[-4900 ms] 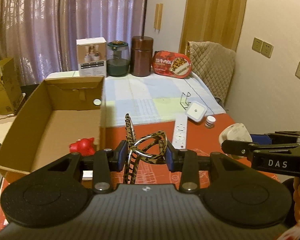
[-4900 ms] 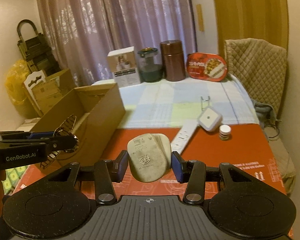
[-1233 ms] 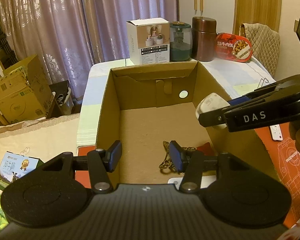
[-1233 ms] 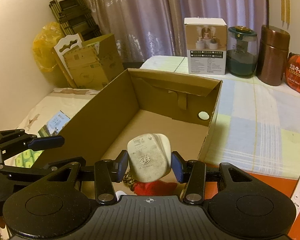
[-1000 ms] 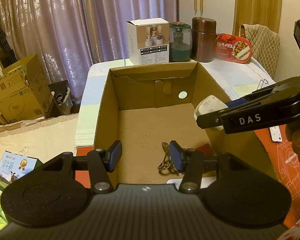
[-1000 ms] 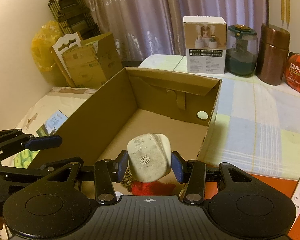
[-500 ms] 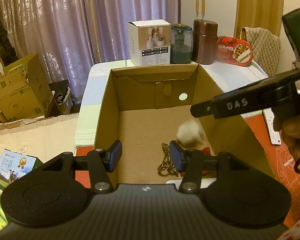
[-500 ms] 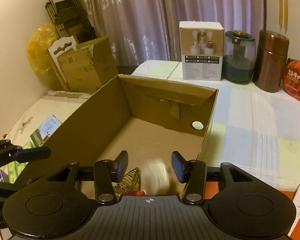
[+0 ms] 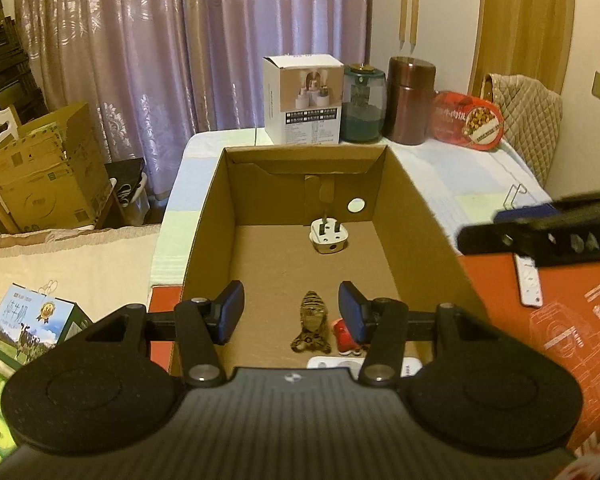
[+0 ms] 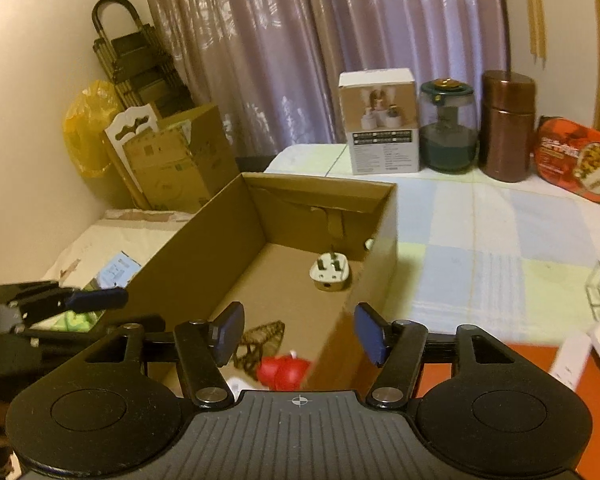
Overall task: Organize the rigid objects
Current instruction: 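Move both tools back over the table toward the remaining items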
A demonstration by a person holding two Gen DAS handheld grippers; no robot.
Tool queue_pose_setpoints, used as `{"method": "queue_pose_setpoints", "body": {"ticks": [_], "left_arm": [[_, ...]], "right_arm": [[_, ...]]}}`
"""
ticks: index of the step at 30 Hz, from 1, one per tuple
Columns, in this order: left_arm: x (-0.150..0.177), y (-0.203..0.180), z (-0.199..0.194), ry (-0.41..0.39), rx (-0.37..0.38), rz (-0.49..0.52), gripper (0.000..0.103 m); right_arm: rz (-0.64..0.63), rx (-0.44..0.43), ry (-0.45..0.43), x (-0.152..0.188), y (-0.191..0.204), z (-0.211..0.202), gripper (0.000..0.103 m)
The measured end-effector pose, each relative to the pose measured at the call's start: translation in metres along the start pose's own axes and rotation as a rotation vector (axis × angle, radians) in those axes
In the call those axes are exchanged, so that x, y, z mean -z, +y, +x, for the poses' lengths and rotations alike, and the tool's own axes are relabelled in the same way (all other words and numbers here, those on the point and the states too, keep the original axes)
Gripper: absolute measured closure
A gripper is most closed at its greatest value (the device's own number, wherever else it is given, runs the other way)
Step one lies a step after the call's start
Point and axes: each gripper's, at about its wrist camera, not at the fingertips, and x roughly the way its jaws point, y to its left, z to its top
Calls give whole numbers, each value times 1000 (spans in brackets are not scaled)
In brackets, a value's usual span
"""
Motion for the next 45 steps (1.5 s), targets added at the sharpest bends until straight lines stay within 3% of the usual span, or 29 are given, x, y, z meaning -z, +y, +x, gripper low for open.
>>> {"method": "queue_pose_setpoints", "body": {"ticks": [11, 24, 31, 45], "left_arm": [[1, -45, -54, -39, 30, -20, 52], [5, -102, -98, -101, 108, -40, 23], [7, -144, -96, -100, 164, -27, 15], [8, -226, -64, -67, 244, 49, 14]], "right_arm": [[2, 48, -57, 24, -10, -83, 41], [50, 136, -118, 64, -49, -165, 31], [148, 241, -123, 102, -98, -206, 21], [244, 363, -156, 130, -162, -258, 20]]}}
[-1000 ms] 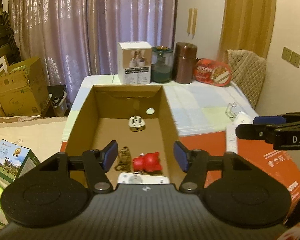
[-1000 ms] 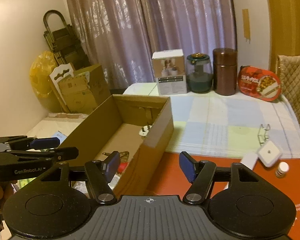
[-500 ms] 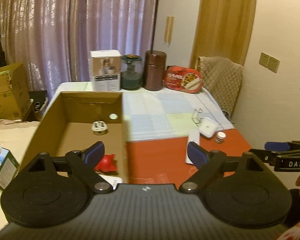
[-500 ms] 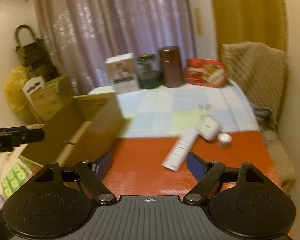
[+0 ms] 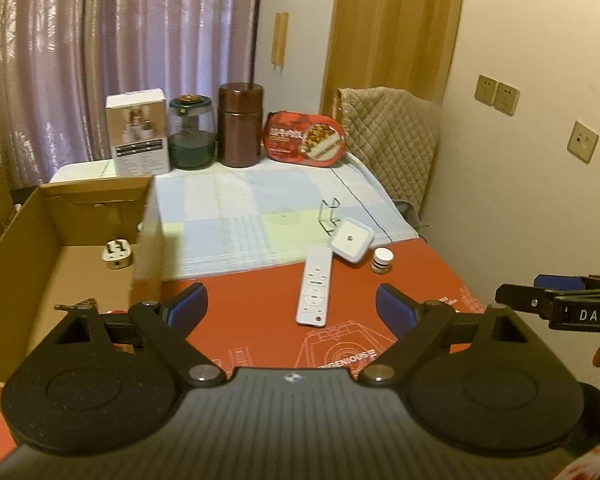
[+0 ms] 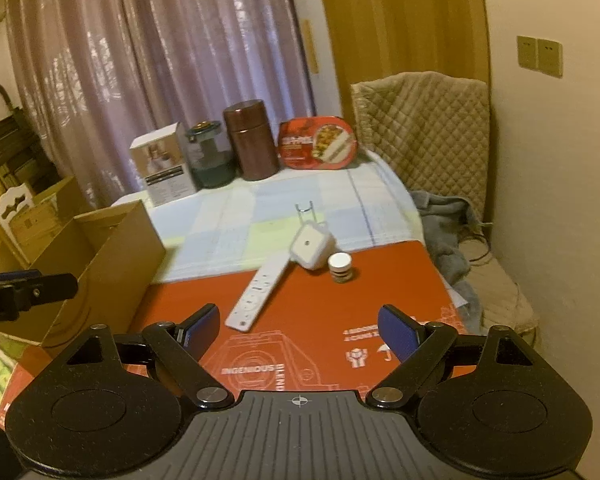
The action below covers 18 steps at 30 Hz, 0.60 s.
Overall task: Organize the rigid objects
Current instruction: 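Move both tools back over the table toward the remaining items, then lower the left gripper toward the white remote while the right approaches the small jar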
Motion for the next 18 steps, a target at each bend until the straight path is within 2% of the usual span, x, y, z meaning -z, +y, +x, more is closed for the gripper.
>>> {"method": "queue_pose_setpoints", "body": {"ticks": [18], "left_arm": [[-7, -30, 57, 53, 25, 37, 14]], "right_arm": [[-11, 30, 2, -18, -41, 21, 20]]}}
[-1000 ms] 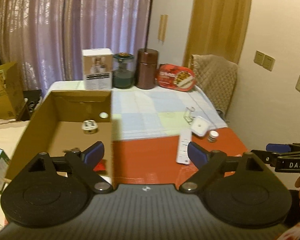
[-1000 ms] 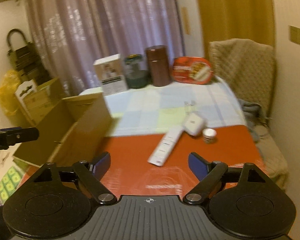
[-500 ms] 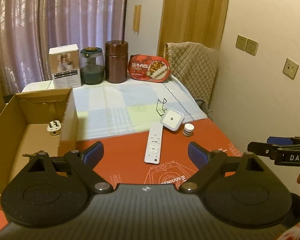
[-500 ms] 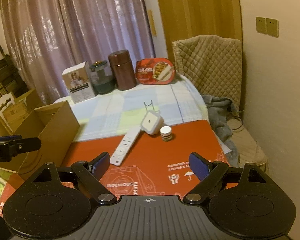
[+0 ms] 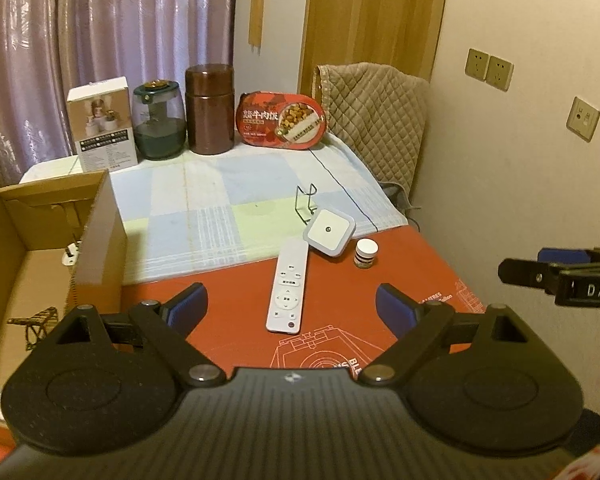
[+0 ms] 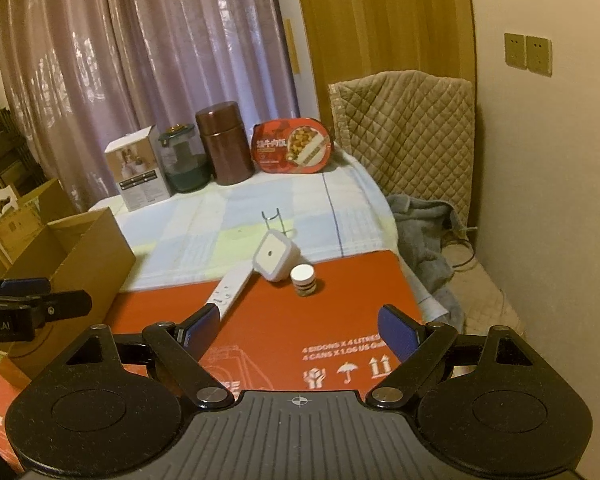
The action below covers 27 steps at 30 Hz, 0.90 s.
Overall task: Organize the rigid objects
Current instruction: 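Lower the left gripper toward the white remote while the right approaches the small jar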
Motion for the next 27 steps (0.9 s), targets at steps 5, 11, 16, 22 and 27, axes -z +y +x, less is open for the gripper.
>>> {"method": "queue_pose_setpoints", "body": {"ticks": [5, 11, 16, 22, 27], "left_arm": [[-1, -2, 22, 13, 7, 4, 14], [-1, -4, 56, 25, 9, 18, 15], [6, -4, 91, 31, 9, 49, 16], [19, 1, 137, 49, 11, 57, 23], [20, 0, 168, 44, 19, 88, 24]], "right_arm": [[-36, 10, 15, -10, -11, 20, 20], [-104, -7, 26, -16, -20, 57, 20], [-152, -34, 59, -10, -27, 96, 20], [-183, -54, 95, 3, -36, 141, 20], [-214, -90, 99, 10, -40, 169, 20]]}}
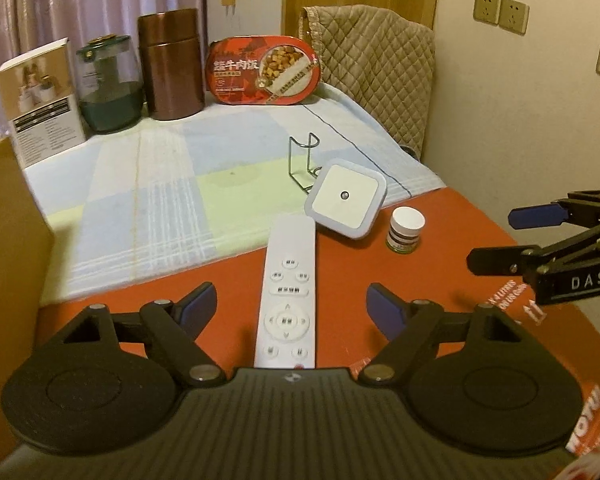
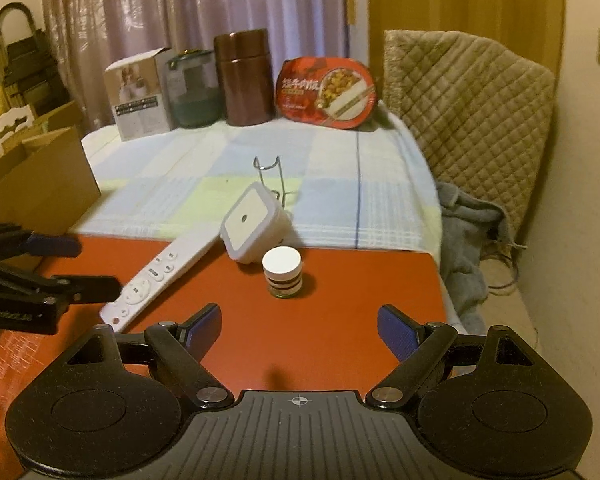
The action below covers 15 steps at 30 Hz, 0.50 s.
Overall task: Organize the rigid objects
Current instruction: 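Lower the left gripper toward the white remote while the right approaches the small jar, then close the left gripper on the white remote while the right grips the small white jar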
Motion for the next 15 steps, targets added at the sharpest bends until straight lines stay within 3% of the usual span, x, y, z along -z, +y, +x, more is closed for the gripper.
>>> {"method": "queue_pose_setpoints", "body": {"ticks": [10, 15], "left_arm": [[0, 1, 54, 19, 22, 77, 35], [1, 8, 65, 20, 40, 76, 47]], "right_arm": [[-17, -48, -6, -1, -5, 42, 34], [-21, -69, -13, -2, -7, 56, 38]]}}
